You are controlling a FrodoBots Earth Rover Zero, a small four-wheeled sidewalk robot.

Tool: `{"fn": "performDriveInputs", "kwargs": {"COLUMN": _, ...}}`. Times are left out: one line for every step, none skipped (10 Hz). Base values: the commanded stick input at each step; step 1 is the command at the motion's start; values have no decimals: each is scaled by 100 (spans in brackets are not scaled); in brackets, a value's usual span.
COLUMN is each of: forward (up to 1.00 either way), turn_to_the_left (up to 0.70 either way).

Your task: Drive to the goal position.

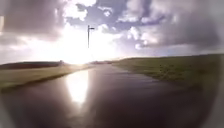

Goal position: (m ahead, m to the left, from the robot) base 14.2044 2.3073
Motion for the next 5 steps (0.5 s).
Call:
{"fn": "performDriveInputs", "kwargs": {"forward": 70, "turn_to_the_left": -14}}
{"fn": "performDriveInputs", "kwargs": {"forward": 70, "turn_to_the_left": -14}}
{"fn": "performDriveInputs", "kwargs": {"forward": 70, "turn_to_the_left": -14}}
{"fn": "performDriveInputs", "kwargs": {"forward": 70, "turn_to_the_left": -14}}
{"fn": "performDriveInputs", "kwargs": {"forward": 70, "turn_to_the_left": -14}}
